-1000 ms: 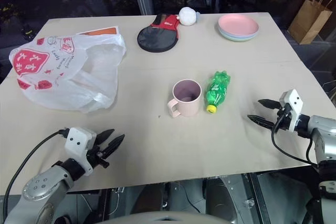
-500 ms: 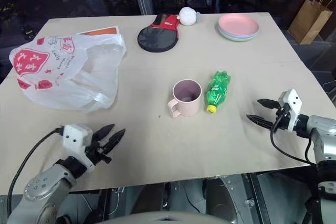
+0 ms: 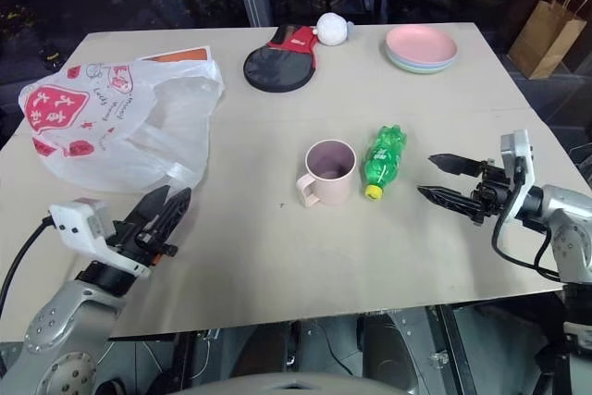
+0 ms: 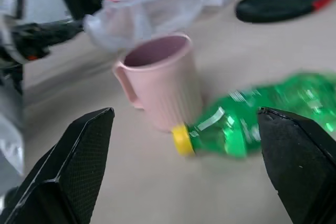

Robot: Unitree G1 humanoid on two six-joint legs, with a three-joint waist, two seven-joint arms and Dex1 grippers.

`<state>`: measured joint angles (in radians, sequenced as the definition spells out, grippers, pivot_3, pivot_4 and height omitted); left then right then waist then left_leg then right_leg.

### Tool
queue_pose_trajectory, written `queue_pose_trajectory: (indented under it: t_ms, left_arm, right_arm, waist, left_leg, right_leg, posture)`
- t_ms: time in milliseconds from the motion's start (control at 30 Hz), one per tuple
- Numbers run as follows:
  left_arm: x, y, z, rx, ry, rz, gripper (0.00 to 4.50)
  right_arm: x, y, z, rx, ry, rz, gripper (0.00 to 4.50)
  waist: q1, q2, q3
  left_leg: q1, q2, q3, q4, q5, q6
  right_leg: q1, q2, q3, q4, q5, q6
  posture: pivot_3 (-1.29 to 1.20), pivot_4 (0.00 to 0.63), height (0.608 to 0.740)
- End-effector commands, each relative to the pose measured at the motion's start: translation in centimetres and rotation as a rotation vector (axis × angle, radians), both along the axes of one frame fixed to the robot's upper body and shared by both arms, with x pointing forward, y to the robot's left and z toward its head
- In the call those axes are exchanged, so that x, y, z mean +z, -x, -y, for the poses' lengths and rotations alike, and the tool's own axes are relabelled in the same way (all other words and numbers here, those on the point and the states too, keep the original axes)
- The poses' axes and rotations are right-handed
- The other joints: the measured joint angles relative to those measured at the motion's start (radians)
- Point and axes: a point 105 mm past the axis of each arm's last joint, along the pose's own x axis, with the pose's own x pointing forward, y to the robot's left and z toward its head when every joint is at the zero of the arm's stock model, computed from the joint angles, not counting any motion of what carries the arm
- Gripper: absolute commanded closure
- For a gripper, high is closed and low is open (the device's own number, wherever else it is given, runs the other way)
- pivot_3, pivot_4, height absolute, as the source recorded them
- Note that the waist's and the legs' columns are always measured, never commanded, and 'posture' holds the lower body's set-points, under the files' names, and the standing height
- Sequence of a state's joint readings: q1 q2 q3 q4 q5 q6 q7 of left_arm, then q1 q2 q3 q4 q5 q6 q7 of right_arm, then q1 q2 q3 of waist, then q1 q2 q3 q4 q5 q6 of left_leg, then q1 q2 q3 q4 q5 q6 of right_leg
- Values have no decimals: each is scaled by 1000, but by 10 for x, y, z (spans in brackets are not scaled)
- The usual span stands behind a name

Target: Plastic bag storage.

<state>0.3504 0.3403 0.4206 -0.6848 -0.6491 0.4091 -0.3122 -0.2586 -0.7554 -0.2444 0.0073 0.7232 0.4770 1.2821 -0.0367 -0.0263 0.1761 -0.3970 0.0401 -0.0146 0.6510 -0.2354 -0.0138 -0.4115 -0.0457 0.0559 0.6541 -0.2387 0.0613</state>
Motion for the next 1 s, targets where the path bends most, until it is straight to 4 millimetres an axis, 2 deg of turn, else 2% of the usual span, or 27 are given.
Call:
queue_pose_trajectory:
  t_ms: [33, 233, 467, 633, 767, 1000]
  left_arm:
    - [12, -7, -8, 79, -23, 59, 2433]
    - [11, -22, -5, 123, 7, 69, 2433]
    - [-7, -41, 2, 125, 75, 17, 2433]
    - [-3, -60, 10, 110, 130, 38, 2433]
    - [-1, -68, 20, 67, 163, 33, 2433]
    - [-14, -79, 17, 95, 180, -63, 2433]
  right_arm:
    - [12, 11, -8, 70, 31, 59, 113]
    - [9, 12, -9, 56, 12, 56, 113]
    - [6, 13, -9, 50, 19, 54, 113]
    - [4, 13, -11, 48, 16, 53, 113]
    - [5, 15, -11, 40, 10, 57, 113]
    - [4, 15, -11, 30, 7, 59, 113]
  waist:
    - [4, 0, 0]
    - [6, -1, 0]
    - [5, -1, 0]
    - [8, -1, 0]
    - [7, -1, 0]
    - [7, -1, 0]
  left_leg:
    - [0, 0, 0, 0, 0, 0]
    - [0, 0, 0, 0, 0, 0]
    - [0, 0, 0, 0, 0, 0]
    - [0, 0, 0, 0, 0, 0]
    - [-1, 0, 0, 0, 0, 0]
    - [-1, 0, -1, 0, 0, 0]
  right_leg:
    - [0, 0, 0, 0, 0, 0]
    - [0, 0, 0, 0, 0, 0]
    - [0, 0, 0, 0, 1, 1]
    - [0, 0, 0, 1, 1, 1]
    - [0, 0, 0, 0, 4, 1]
    - [0, 0, 0, 0, 4, 2]
  posture:
    - [0, 150, 740]
    - [0, 150, 740]
    - [0, 150, 740]
    - [0, 150, 740]
    - [0, 150, 740]
    - [0, 150, 740]
